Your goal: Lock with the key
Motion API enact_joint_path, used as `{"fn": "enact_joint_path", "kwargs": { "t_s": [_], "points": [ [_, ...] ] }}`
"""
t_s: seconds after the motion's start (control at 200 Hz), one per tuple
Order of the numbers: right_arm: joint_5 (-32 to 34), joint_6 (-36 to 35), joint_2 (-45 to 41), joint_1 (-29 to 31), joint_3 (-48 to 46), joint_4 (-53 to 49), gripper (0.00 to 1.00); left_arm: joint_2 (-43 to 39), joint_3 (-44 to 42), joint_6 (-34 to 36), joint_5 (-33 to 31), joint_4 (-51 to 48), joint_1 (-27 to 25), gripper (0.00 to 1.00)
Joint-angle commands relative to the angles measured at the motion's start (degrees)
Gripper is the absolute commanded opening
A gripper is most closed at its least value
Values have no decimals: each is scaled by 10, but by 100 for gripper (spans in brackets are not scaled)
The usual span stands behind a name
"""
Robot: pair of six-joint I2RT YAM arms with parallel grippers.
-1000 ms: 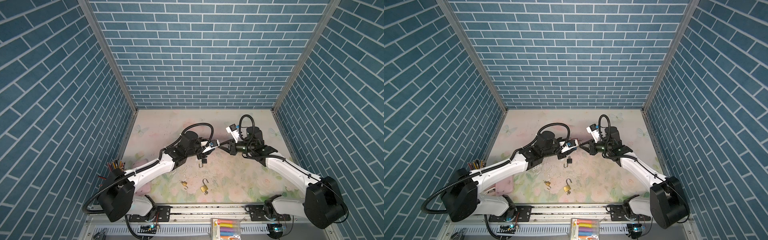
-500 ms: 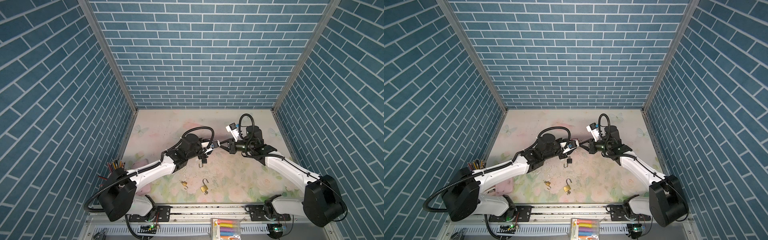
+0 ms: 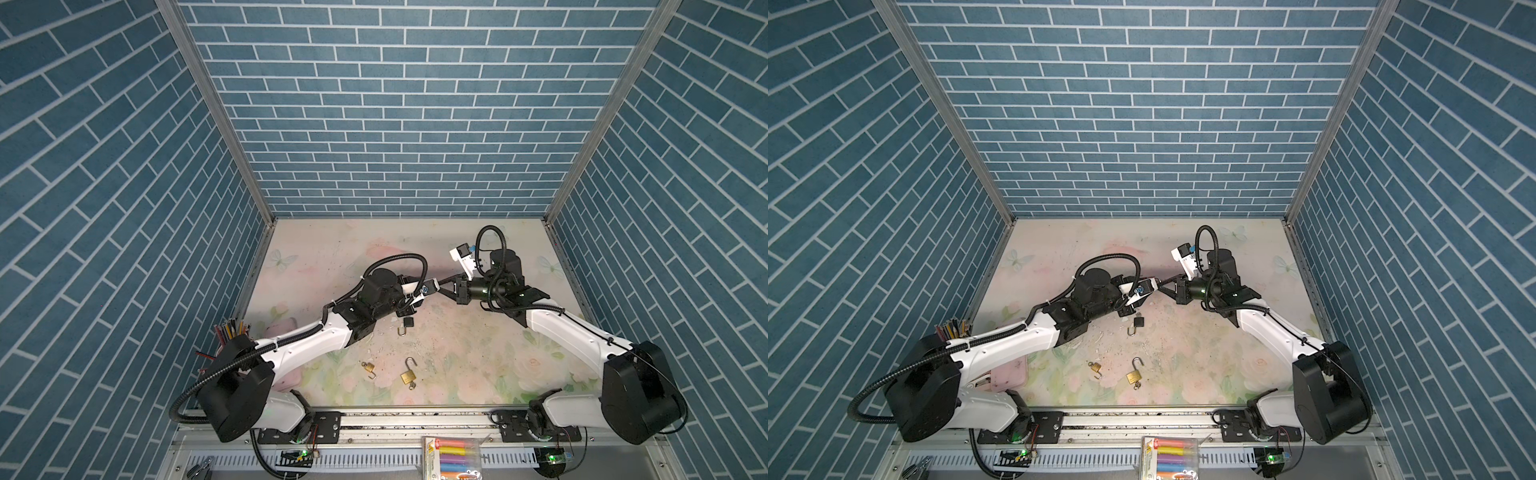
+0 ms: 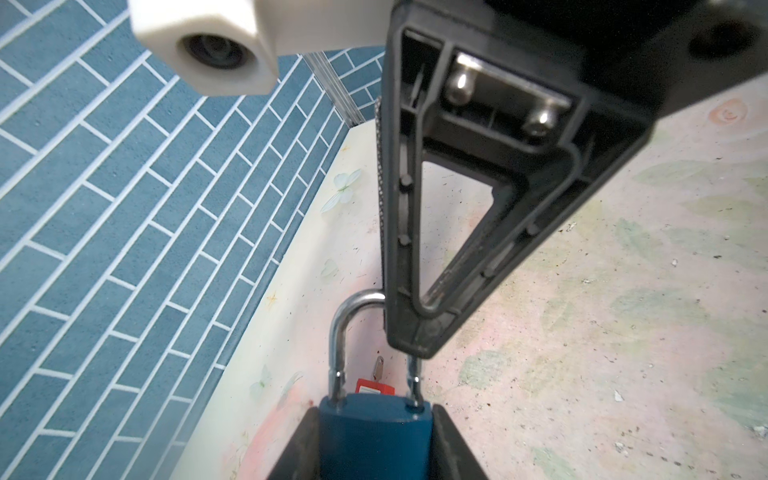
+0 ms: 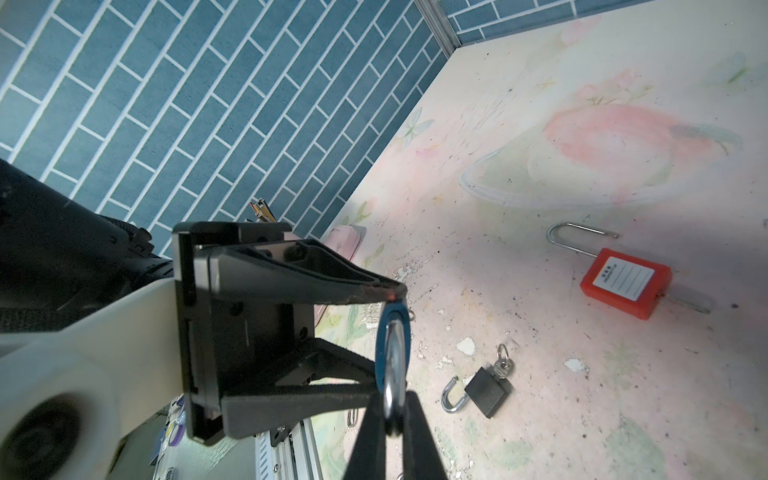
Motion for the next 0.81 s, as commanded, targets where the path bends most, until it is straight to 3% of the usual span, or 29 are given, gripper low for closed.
{"fn": "enact_joint_path", "kwargs": {
  "t_s": [0.0, 0.27, 0.585, 0.8],
  "points": [
    [-22, 10, 17, 17, 9, 0, 0, -1, 24, -8, 10, 80, -8, 4],
    [-22, 7, 38, 22, 5, -2, 0, -4, 41, -11, 11, 92, -8, 4],
    [-37, 25, 50, 22, 13, -3, 0, 6, 35, 17, -57, 141, -22, 4],
    [-36, 33, 61, 23, 6, 5, 0, 10, 35, 12, -59, 170, -23, 4]
  ]
}}
